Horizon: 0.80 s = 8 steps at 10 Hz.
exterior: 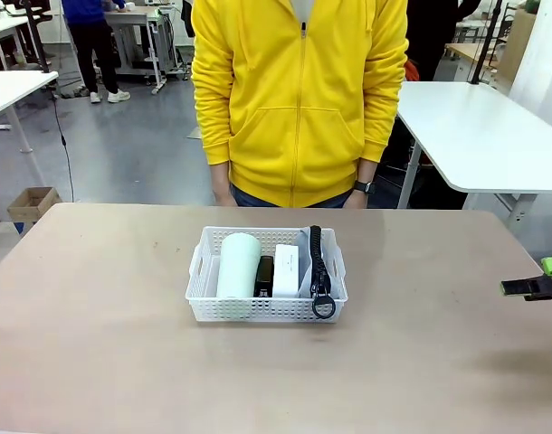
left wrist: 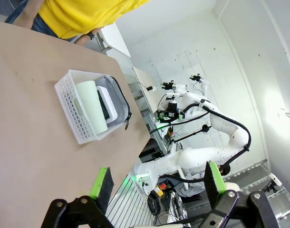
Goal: Efficiently arrange items inside the basket to fit them all.
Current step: Pick up the Reusable plastic cup and place it inside the Organizing basket.
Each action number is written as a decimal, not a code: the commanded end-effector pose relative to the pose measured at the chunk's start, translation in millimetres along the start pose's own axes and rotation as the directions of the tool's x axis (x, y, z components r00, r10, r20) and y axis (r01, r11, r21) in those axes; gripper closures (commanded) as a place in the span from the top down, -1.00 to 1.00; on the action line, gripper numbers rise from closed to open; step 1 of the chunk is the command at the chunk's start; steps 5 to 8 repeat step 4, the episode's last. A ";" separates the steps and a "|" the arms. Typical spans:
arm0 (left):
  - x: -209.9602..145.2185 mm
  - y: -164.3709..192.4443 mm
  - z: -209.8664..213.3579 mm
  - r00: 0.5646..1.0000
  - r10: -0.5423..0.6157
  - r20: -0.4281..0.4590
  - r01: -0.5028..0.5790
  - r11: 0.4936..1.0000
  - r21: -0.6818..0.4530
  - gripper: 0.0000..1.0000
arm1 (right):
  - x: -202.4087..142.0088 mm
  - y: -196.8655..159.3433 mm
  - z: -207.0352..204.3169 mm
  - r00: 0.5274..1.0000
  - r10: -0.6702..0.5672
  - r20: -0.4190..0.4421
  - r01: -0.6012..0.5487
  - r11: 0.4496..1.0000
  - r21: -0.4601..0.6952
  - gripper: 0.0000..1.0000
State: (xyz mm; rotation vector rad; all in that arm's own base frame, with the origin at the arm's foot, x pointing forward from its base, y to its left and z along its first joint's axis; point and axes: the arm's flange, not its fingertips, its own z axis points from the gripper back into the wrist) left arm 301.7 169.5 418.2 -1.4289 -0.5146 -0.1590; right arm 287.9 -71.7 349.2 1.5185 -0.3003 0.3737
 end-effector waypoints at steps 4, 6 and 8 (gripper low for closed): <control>0.0 -2.9 -1.6 1.000 0.008 0.013 -0.008 1.000 -0.002 1.00 | 2.7 4.4 -4.6 1.000 -0.018 0.023 0.018 1.000 0.014 1.00; 0.0 -2.9 -1.6 1.000 0.008 0.013 -0.008 1.000 -0.002 1.00 | 2.7 4.4 -4.6 1.000 -0.018 0.023 0.018 1.000 0.014 1.00; 0.0 -2.9 -1.6 1.000 0.008 0.013 -0.008 1.000 -0.002 1.00 | 2.7 4.4 -4.6 1.000 -0.018 0.023 0.018 1.000 0.014 1.00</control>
